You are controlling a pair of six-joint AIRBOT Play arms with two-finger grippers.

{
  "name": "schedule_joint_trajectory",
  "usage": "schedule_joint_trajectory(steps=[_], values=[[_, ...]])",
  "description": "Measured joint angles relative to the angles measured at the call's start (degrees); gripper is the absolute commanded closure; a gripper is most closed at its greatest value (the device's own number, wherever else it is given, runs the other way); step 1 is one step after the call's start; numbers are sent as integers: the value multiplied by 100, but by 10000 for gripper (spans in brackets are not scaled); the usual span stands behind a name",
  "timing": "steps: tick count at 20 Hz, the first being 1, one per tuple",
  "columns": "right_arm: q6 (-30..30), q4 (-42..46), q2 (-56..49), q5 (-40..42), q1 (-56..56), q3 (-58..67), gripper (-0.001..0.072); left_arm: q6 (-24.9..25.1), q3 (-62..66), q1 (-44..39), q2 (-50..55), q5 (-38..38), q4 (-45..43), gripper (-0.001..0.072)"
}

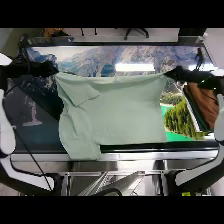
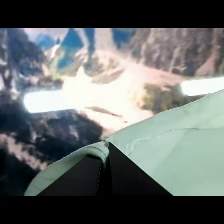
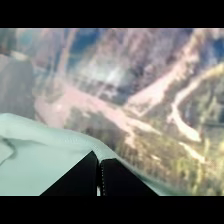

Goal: Fold the shirts.

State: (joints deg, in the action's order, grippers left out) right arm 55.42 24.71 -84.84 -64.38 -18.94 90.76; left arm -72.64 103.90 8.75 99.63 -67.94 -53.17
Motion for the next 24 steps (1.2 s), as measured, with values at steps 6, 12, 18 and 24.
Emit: schedule_joint_trajectory(steps=[6,12,18,24], values=[[-15,-168,-1029,81,31,772,696,-374,1294,-35,1233,-210,-105,693],[131,999,-933,-614,52,881,697,-479,516,101,767,-632,-649,693],[225,1687,-841,-796,59,205,696,-494,-664,120,442,-769,-1309,692],[225,1801,-863,-695,92,24,695,-492,-1113,-13,706,-643,-1467,691]])
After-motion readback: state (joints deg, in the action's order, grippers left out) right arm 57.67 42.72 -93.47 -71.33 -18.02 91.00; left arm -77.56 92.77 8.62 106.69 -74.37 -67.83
